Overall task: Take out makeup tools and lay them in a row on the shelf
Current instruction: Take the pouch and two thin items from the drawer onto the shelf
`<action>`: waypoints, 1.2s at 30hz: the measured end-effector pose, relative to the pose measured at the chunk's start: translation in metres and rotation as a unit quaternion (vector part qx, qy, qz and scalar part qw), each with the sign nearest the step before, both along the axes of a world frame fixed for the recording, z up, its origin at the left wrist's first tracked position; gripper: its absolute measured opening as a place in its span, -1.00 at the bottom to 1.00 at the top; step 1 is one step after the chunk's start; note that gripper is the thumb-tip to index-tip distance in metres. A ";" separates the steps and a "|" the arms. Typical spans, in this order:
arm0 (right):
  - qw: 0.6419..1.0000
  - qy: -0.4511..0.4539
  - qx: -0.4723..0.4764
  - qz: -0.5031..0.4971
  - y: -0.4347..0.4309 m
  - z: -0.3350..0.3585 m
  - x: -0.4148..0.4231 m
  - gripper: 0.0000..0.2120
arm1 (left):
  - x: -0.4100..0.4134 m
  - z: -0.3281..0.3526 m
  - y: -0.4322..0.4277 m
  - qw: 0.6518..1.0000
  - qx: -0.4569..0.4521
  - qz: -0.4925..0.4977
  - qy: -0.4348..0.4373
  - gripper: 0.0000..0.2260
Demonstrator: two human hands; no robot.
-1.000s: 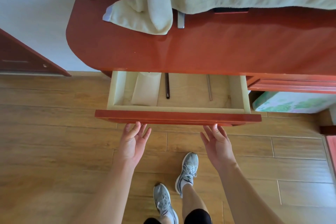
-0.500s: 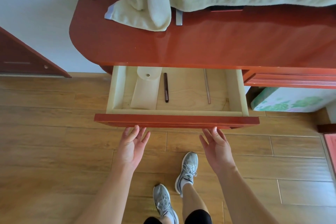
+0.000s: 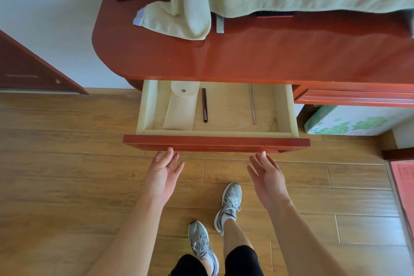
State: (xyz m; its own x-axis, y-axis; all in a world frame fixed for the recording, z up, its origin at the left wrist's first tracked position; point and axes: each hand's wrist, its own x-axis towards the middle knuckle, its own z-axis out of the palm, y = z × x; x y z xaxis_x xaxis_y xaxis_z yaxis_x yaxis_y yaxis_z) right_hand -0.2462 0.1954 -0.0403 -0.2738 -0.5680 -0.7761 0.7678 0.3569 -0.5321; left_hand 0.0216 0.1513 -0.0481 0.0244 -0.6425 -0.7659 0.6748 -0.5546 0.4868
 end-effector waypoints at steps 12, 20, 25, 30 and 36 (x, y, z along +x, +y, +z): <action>0.898 0.376 0.032 0.227 0.016 0.098 0.005 -0.43 | 0.014 0.112 0.011 0.820 -0.090 -0.278 -0.492 -0.56; 0.605 0.662 0.013 0.443 -0.042 0.141 -0.003 -0.47 | 0.012 0.141 -0.043 0.587 -0.190 -0.434 -0.657 -0.51; 0.508 0.702 -0.037 0.498 -0.124 0.145 -0.016 -0.43 | -0.005 0.122 -0.093 0.516 -0.179 -0.510 -0.664 -0.50; 0.452 0.709 -0.055 0.539 -0.198 0.140 -0.027 -0.42 | -0.027 0.089 -0.136 0.520 -0.123 -0.551 -0.641 -0.46; 0.403 0.702 -0.052 0.585 -0.232 0.124 -0.037 -0.36 | -0.035 0.054 -0.157 0.524 -0.059 -0.555 -0.644 -0.40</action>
